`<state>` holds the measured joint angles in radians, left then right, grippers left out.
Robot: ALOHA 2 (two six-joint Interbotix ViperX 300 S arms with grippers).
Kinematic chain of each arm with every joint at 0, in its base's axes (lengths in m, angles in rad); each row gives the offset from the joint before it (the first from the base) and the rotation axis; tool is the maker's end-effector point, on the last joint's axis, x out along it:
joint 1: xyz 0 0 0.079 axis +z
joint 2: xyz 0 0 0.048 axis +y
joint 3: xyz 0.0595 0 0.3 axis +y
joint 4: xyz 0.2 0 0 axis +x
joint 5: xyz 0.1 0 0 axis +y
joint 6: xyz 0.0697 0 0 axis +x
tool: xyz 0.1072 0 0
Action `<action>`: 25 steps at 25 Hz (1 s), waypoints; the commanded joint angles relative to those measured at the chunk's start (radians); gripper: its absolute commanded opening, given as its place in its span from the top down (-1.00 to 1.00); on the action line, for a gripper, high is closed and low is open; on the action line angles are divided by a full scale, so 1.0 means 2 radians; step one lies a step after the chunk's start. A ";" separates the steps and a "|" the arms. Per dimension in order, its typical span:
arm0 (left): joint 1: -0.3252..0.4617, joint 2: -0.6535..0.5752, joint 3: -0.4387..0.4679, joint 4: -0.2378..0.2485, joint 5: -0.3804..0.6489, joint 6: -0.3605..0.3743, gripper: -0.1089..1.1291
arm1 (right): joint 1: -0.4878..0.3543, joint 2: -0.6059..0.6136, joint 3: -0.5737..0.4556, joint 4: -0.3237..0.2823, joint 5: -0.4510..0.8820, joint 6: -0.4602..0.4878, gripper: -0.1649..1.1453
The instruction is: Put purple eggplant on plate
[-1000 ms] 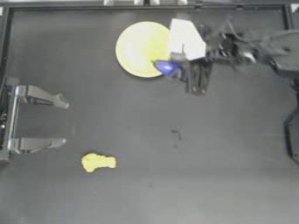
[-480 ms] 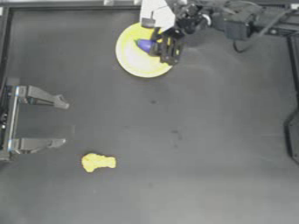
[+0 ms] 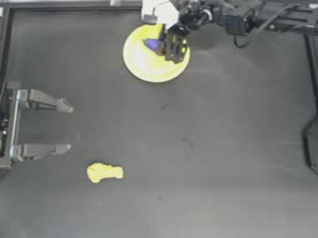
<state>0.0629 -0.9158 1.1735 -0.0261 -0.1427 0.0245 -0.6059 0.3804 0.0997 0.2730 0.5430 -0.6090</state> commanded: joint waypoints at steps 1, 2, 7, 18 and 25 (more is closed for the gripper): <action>0.001 0.008 -0.006 -0.001 -0.005 0.001 -0.84 | 0.000 -0.002 -0.017 -0.002 0.002 -0.001 0.50; 0.001 0.008 -0.005 -0.001 -0.005 0.001 -0.84 | 0.001 0.000 -0.018 -0.002 0.002 -0.001 0.50; 0.001 0.008 -0.006 -0.001 -0.005 0.001 -0.84 | 0.001 0.001 -0.020 -0.007 0.002 -0.002 0.15; 0.004 0.008 -0.006 0.000 -0.005 0.001 -0.84 | 0.000 0.012 -0.036 -0.004 0.018 0.001 -0.80; 0.006 0.008 -0.005 -0.001 -0.005 0.000 -0.84 | 0.001 -0.008 -0.044 -0.003 0.038 0.004 -0.80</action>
<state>0.0721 -0.9158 1.1735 -0.0261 -0.1427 0.0245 -0.6059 0.4234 0.0368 0.2623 0.6136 -0.6029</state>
